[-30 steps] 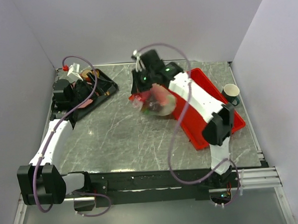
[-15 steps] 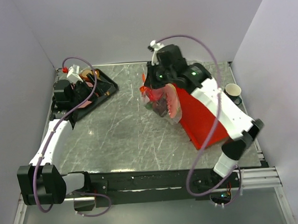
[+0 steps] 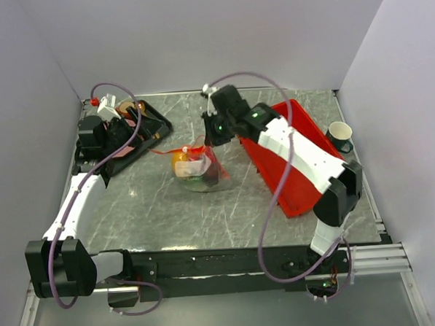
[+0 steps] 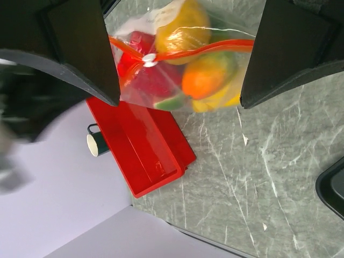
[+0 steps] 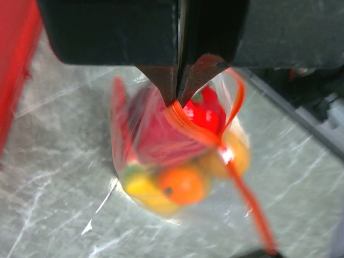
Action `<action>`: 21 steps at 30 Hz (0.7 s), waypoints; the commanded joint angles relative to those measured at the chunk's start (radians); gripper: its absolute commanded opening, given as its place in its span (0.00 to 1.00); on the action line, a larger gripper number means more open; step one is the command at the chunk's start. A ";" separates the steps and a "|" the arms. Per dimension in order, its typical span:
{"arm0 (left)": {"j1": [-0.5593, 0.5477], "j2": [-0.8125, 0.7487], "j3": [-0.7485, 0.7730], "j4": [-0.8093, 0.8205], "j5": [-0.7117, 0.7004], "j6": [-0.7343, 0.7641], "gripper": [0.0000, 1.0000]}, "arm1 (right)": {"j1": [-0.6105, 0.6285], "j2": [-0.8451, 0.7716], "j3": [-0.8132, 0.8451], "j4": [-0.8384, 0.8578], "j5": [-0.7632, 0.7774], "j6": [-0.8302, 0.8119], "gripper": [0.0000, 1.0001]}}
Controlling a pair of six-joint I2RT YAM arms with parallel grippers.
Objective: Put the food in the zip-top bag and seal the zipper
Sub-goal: Adjust the zipper food storage bag at the center of the board.
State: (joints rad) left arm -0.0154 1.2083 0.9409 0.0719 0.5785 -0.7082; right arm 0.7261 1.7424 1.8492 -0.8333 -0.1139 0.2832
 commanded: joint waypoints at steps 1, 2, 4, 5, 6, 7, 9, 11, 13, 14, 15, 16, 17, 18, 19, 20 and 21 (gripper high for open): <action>0.005 -0.016 0.027 0.016 0.003 0.021 0.99 | -0.002 -0.023 -0.154 0.140 -0.036 0.011 0.00; 0.006 -0.016 0.029 0.012 0.001 0.024 0.99 | -0.002 -0.014 -0.116 0.132 -0.032 -0.004 0.00; 0.005 -0.012 0.022 0.031 0.007 0.013 0.99 | -0.004 0.076 -0.018 0.015 0.008 -0.025 0.00; 0.006 -0.012 0.015 0.043 0.014 0.006 0.99 | -0.002 0.106 0.075 -0.024 0.007 -0.050 0.00; 0.006 -0.010 0.013 0.052 0.026 0.000 0.99 | 0.002 0.123 0.114 -0.073 0.008 -0.052 0.00; 0.006 -0.012 0.013 0.057 0.029 -0.005 0.99 | 0.009 0.105 0.128 -0.064 -0.001 -0.052 0.00; 0.005 -0.018 0.021 0.045 0.018 0.004 0.99 | 0.016 0.043 0.088 0.035 -0.047 -0.058 0.00; 0.005 -0.018 0.027 0.025 0.011 0.018 0.99 | 0.018 -0.046 0.071 0.091 -0.110 -0.035 0.00; 0.006 -0.016 0.024 0.031 0.015 0.012 0.99 | 0.018 -0.090 0.071 0.137 -0.145 -0.035 0.00; 0.005 -0.015 0.018 0.041 0.017 0.007 0.99 | 0.018 -0.090 0.068 0.137 -0.154 -0.045 0.00; 0.005 -0.015 0.015 0.046 0.018 0.004 0.99 | 0.016 -0.080 0.071 0.105 -0.155 -0.058 0.00; 0.005 -0.015 0.012 0.054 0.026 -0.002 0.99 | 0.015 -0.026 0.083 0.070 -0.135 -0.065 0.00; 0.006 -0.013 0.007 0.061 0.030 -0.005 0.99 | 0.015 0.005 0.134 0.025 -0.101 -0.068 0.00; 0.006 -0.010 0.007 0.069 0.035 -0.005 0.99 | 0.016 0.031 0.157 -0.045 -0.113 -0.075 0.00; 0.006 -0.010 0.007 0.075 0.043 -0.002 0.99 | 0.018 0.032 0.153 -0.040 -0.150 -0.081 0.00; 0.005 -0.009 0.006 0.081 0.072 -0.001 0.99 | 0.024 0.014 0.098 -0.015 -0.162 -0.078 0.00; 0.006 -0.007 0.001 0.118 0.095 0.001 0.99 | 0.025 -0.009 0.061 0.059 -0.168 -0.067 0.00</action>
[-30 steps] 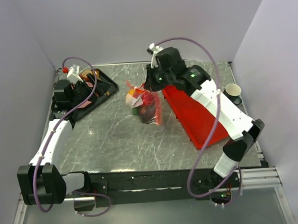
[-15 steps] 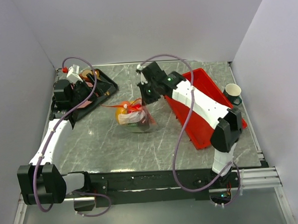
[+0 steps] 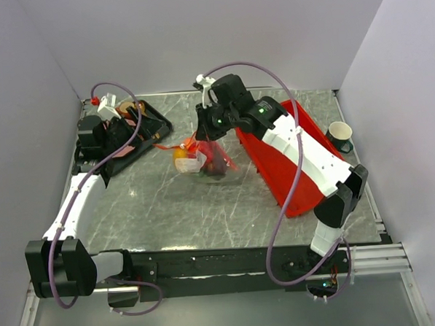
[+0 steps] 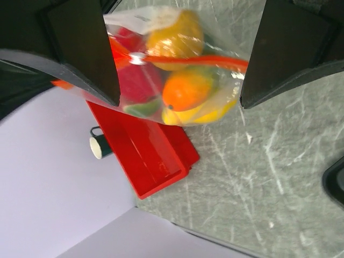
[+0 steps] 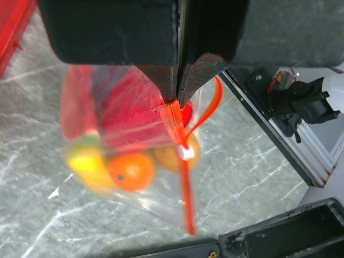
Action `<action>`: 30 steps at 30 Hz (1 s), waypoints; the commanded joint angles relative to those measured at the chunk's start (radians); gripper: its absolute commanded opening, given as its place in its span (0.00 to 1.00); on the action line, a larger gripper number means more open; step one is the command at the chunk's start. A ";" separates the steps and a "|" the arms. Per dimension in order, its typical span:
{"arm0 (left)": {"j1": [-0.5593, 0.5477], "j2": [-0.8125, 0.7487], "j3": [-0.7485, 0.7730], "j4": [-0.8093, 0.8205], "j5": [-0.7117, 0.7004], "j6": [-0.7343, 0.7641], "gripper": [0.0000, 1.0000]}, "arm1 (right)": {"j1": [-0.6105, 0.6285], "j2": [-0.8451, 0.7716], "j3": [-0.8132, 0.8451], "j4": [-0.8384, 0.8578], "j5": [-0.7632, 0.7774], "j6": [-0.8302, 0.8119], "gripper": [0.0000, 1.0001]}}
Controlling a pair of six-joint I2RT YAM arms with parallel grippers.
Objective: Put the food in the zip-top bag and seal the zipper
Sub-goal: Adjust the zipper food storage bag at the center of the board.
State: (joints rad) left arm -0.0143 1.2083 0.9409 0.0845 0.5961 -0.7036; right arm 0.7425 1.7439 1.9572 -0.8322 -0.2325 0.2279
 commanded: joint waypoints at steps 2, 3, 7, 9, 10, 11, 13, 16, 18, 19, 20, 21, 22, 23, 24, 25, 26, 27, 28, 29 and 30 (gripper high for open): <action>0.005 -0.001 -0.026 0.167 0.193 -0.005 0.99 | 0.008 -0.047 -0.095 0.085 -0.019 -0.012 0.00; 0.005 0.008 -0.043 0.263 0.235 -0.013 0.99 | 0.003 -0.047 -0.095 0.075 0.019 -0.013 0.00; -0.001 0.051 -0.140 0.515 0.363 -0.100 0.99 | -0.026 -0.032 -0.095 0.036 0.035 -0.039 0.00; -0.013 0.098 -0.148 0.529 0.367 -0.093 0.99 | -0.035 -0.046 -0.103 0.024 0.041 -0.047 0.00; -0.016 0.114 -0.154 0.564 0.370 -0.109 0.99 | -0.038 -0.058 -0.119 0.025 0.039 -0.064 0.00; -0.021 0.135 -0.160 0.592 0.372 -0.122 0.99 | -0.041 -0.069 -0.127 0.025 0.044 -0.068 0.00; -0.035 0.139 -0.171 0.626 0.375 -0.129 0.99 | -0.057 -0.113 -0.156 0.027 0.061 -0.076 0.00; -0.059 0.122 -0.154 0.604 0.369 -0.080 0.99 | -0.090 -0.171 -0.217 0.030 0.050 -0.088 0.00; -0.093 0.148 -0.127 0.555 0.372 -0.038 0.99 | -0.104 -0.194 -0.251 0.033 0.032 -0.099 0.00; -0.108 0.167 -0.094 0.548 0.389 -0.028 0.99 | -0.110 -0.199 -0.282 0.035 0.041 -0.104 0.00; -0.122 0.210 -0.079 0.532 0.386 -0.022 0.99 | -0.112 -0.205 -0.299 0.039 0.048 -0.107 0.00; -0.151 0.226 -0.064 0.541 0.378 -0.014 0.99 | -0.115 -0.211 -0.311 0.038 0.039 -0.108 0.00; -0.165 0.240 -0.050 0.558 0.354 -0.013 0.99 | -0.118 -0.216 -0.328 0.038 0.033 -0.111 0.00; -0.176 0.269 -0.038 0.569 0.349 -0.008 0.99 | -0.121 -0.219 -0.337 0.038 0.030 -0.114 0.00; -0.196 0.289 -0.015 0.560 0.350 0.001 0.99 | -0.123 -0.230 -0.345 0.039 0.033 -0.116 0.00; -0.206 0.309 0.046 0.540 0.356 0.025 0.99 | -0.124 -0.234 -0.359 0.042 0.032 -0.121 0.00; -0.216 0.351 0.082 0.509 0.379 0.045 0.99 | -0.129 -0.239 -0.365 0.042 0.036 -0.124 0.00; -0.237 0.371 0.117 0.424 0.387 0.106 0.99 | -0.130 -0.244 -0.369 0.041 0.047 -0.127 0.00; -0.246 0.388 0.187 0.361 0.392 0.145 0.99 | -0.135 -0.245 -0.379 0.042 0.050 -0.128 0.00; -0.257 0.422 0.217 0.304 0.390 0.185 0.99 | -0.146 -0.245 -0.382 0.041 0.050 -0.131 0.00; -0.272 0.436 0.266 0.197 0.396 0.260 0.99 | -0.150 -0.244 -0.382 0.038 0.056 -0.133 0.01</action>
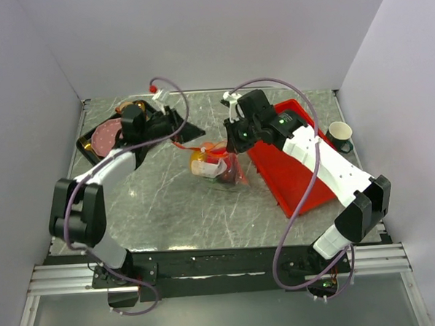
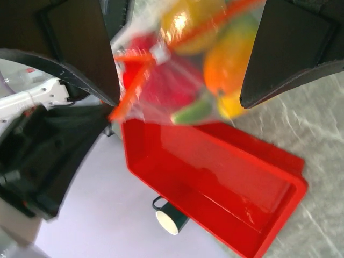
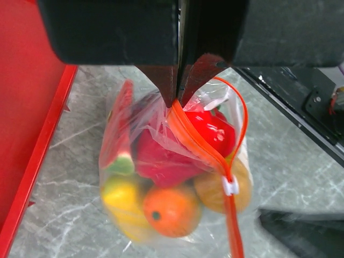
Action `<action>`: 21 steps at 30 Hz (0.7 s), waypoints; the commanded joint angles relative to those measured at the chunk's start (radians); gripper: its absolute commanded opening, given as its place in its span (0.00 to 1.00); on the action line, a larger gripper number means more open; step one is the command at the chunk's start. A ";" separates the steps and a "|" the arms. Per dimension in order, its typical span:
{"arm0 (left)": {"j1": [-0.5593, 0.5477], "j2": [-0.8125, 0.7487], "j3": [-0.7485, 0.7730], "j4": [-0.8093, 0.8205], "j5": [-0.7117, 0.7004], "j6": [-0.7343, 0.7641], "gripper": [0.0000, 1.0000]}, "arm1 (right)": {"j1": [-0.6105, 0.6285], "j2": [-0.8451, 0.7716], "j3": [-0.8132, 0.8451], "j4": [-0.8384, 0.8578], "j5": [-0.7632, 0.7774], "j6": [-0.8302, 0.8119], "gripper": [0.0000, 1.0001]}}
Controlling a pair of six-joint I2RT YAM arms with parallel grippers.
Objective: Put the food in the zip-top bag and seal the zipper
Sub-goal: Adjust the zipper food storage bag at the center of the board.
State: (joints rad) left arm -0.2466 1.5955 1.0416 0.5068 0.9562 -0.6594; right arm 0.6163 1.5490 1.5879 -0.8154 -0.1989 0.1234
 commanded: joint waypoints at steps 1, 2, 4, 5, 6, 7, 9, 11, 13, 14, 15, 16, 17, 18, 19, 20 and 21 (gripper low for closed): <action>-0.046 0.060 0.181 -0.263 0.039 0.242 0.99 | -0.032 -0.049 -0.014 0.019 0.030 -0.028 0.00; -0.049 0.075 0.189 -0.292 0.038 0.262 0.99 | -0.039 -0.049 -0.014 0.013 0.030 -0.031 0.01; -0.054 0.077 0.178 -0.324 0.042 0.291 0.99 | -0.061 -0.050 -0.019 0.015 0.047 -0.031 0.01; -0.056 0.075 0.169 -0.327 0.044 0.296 0.99 | -0.070 -0.052 -0.020 0.019 0.044 -0.031 0.00; -0.062 0.077 0.160 -0.327 0.052 0.300 0.99 | -0.085 -0.052 -0.022 0.021 0.041 -0.033 0.01; -0.066 0.083 0.161 -0.343 0.056 0.303 0.99 | -0.092 -0.053 -0.023 0.024 0.042 -0.033 0.01; -0.083 0.090 0.173 -0.373 0.064 0.331 0.98 | -0.099 -0.046 -0.016 0.018 0.056 -0.037 0.01; -0.105 0.095 0.181 -0.431 0.059 0.362 0.95 | -0.110 -0.033 -0.013 0.004 0.093 -0.039 0.01; -0.112 0.098 0.179 -0.430 0.067 0.363 0.90 | -0.119 -0.032 -0.014 0.002 0.093 -0.041 0.01; -0.114 0.096 0.178 -0.412 0.072 0.351 0.86 | -0.121 -0.033 -0.016 0.010 0.084 -0.039 0.01; -0.115 0.096 0.167 -0.403 0.076 0.345 0.84 | -0.121 -0.035 -0.016 0.012 0.079 -0.041 0.01; -0.115 0.089 0.164 -0.396 0.076 0.340 0.83 | -0.121 -0.033 -0.017 0.015 0.078 -0.042 0.01; -0.115 0.084 0.161 -0.392 0.076 0.336 0.79 | -0.122 -0.033 -0.019 0.016 0.081 -0.042 0.01; -0.115 0.080 0.158 -0.386 0.079 0.333 0.78 | -0.121 -0.033 -0.019 0.016 0.087 -0.041 0.02; -0.115 0.072 0.158 -0.380 0.078 0.328 0.76 | -0.124 -0.033 -0.020 0.016 0.087 -0.041 0.02; -0.115 0.069 0.155 -0.375 0.075 0.323 0.70 | -0.125 -0.029 -0.022 0.016 0.087 -0.042 0.02; -0.115 0.066 0.152 -0.370 0.073 0.322 0.67 | -0.127 -0.029 -0.020 0.016 0.088 -0.041 0.02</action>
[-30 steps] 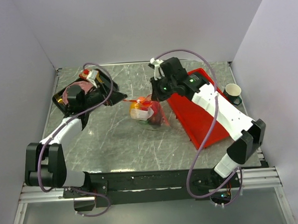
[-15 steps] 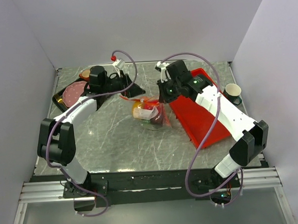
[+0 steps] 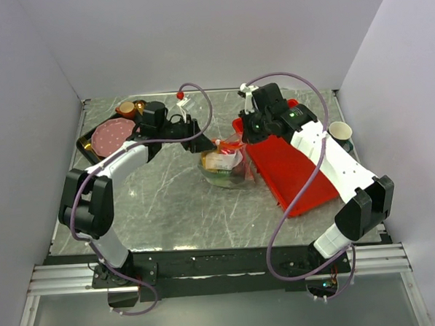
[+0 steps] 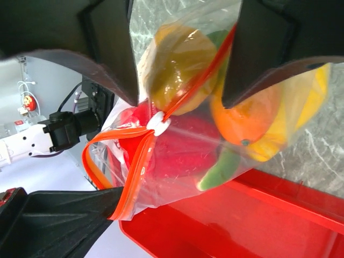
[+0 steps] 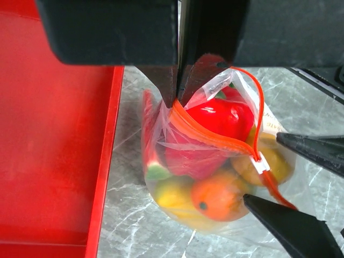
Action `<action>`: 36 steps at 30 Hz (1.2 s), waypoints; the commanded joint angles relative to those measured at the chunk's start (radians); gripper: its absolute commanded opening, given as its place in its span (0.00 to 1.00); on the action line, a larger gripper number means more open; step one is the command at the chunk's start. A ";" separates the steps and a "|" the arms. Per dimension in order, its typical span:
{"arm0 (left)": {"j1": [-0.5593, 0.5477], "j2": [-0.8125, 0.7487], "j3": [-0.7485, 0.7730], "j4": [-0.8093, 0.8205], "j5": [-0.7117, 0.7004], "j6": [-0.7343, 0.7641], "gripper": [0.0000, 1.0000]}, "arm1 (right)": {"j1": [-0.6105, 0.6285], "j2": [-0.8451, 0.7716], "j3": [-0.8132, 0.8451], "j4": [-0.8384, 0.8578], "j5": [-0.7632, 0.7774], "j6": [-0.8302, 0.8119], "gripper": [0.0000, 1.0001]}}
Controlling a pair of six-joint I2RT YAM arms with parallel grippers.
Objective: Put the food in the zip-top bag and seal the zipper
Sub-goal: Adjust the zipper food storage bag at the center of the board, then zip the zipper food storage bag at the center of the board.
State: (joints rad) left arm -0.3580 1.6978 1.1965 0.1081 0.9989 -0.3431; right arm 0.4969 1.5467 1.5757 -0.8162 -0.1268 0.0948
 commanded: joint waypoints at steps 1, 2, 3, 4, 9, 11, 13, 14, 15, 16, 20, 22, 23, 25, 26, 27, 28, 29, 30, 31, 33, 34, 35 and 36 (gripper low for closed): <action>-0.004 -0.041 -0.005 0.028 0.027 0.006 0.65 | -0.008 -0.023 -0.005 0.015 0.016 -0.013 0.02; -0.004 -0.043 -0.003 0.027 0.024 0.007 0.61 | -0.008 -0.023 -0.005 0.017 0.016 -0.010 0.02; -0.004 -0.043 -0.005 0.024 0.021 0.007 0.59 | -0.009 -0.022 -0.005 0.017 0.018 -0.010 0.02; -0.006 -0.044 -0.003 0.024 0.021 0.007 0.55 | -0.009 -0.022 -0.005 0.020 0.022 -0.007 0.02; -0.006 -0.047 -0.003 0.025 0.007 0.000 0.32 | -0.014 -0.027 -0.005 0.028 0.027 -0.003 0.04; -0.006 -0.047 -0.003 0.015 0.001 0.004 0.17 | -0.015 -0.028 -0.002 0.023 0.032 -0.003 0.05; -0.006 -0.052 -0.005 0.012 -0.002 0.004 0.06 | -0.018 -0.027 0.000 0.022 0.036 -0.003 0.05; -0.006 -0.053 -0.008 0.012 -0.008 0.001 0.01 | -0.018 -0.028 0.000 0.022 0.036 -0.001 0.05; -0.006 -0.059 -0.009 0.012 -0.012 0.001 0.01 | -0.020 -0.028 -0.002 0.023 0.036 -0.001 0.05; -0.006 -0.063 -0.009 0.013 -0.014 0.000 0.01 | -0.021 -0.028 -0.003 0.023 0.036 0.000 0.05; -0.006 -0.064 -0.008 0.022 -0.009 -0.011 0.01 | -0.020 -0.031 -0.005 0.032 -0.029 0.005 0.12; -0.006 -0.072 -0.008 0.030 -0.011 -0.016 0.01 | -0.020 -0.043 -0.005 0.049 -0.050 0.002 0.43; -0.006 -0.075 -0.005 0.024 -0.014 -0.013 0.01 | -0.018 -0.054 -0.012 0.063 -0.053 0.002 0.48; -0.006 -0.079 0.001 0.010 -0.014 0.002 0.01 | -0.018 -0.101 -0.023 0.109 -0.063 -0.009 0.50; -0.006 -0.082 0.009 0.001 -0.013 0.007 0.01 | -0.017 -0.118 -0.037 0.129 -0.079 -0.013 0.51; -0.006 -0.086 0.011 -0.011 -0.011 0.010 0.01 | -0.018 -0.138 -0.043 0.150 -0.103 -0.020 0.52; -0.006 -0.087 0.015 -0.013 -0.003 0.013 0.01 | -0.018 -0.170 -0.049 0.187 -0.126 -0.036 0.59; -0.006 -0.087 0.015 -0.013 -0.002 0.015 0.01 | -0.017 -0.183 -0.055 0.201 -0.149 -0.053 0.59; -0.006 -0.093 0.015 -0.013 0.003 0.016 0.01 | -0.018 -0.192 -0.057 0.212 -0.172 -0.066 0.59; -0.006 -0.095 0.015 -0.016 0.004 0.018 0.01 | -0.017 -0.204 -0.059 0.225 -0.233 -0.085 0.60; -0.006 -0.095 0.020 -0.024 0.012 0.024 0.01 | -0.012 -0.206 -0.052 0.230 -0.263 -0.133 0.60; -0.006 -0.095 0.021 -0.024 0.020 0.024 0.01 | -0.012 -0.197 -0.054 0.233 -0.290 -0.164 0.60; -0.006 -0.093 0.021 -0.019 0.032 0.023 0.01 | -0.012 -0.188 -0.051 0.224 -0.319 -0.191 0.60; -0.006 -0.090 0.021 -0.016 0.038 0.023 0.01 | -0.011 -0.174 -0.045 0.209 -0.336 -0.214 0.60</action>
State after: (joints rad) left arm -0.3649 1.6573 1.1934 0.0795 0.9913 -0.3439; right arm 0.4835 1.3617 1.5146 -0.6498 -0.3328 0.0021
